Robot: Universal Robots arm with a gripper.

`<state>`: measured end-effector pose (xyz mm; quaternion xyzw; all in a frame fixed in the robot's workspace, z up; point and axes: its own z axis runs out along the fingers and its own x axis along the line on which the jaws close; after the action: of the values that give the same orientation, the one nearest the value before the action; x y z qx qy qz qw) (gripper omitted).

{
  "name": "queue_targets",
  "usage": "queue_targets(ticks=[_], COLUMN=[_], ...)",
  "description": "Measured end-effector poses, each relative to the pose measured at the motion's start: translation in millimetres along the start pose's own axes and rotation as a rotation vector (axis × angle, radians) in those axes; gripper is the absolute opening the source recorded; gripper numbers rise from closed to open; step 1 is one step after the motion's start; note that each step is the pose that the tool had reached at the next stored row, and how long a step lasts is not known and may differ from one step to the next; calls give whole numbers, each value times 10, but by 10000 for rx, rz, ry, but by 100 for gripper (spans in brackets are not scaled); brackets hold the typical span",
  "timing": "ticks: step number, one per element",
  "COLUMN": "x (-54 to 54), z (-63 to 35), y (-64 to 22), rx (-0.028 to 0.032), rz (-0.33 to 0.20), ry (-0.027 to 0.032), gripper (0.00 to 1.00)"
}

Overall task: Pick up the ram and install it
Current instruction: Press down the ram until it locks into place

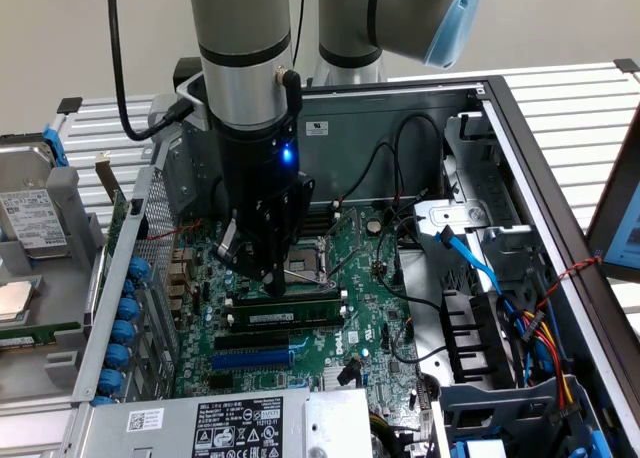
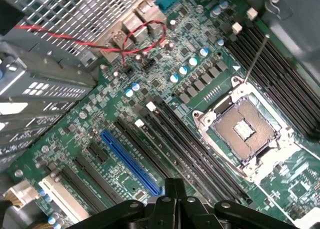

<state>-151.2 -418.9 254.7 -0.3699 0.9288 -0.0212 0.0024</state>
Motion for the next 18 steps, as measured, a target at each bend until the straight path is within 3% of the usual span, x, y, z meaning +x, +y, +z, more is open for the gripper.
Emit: queue_targets(ticks=[18], x=[0], z=[0], y=[0], rx=[-34], rz=[3000], ry=[124], gripper=[10])
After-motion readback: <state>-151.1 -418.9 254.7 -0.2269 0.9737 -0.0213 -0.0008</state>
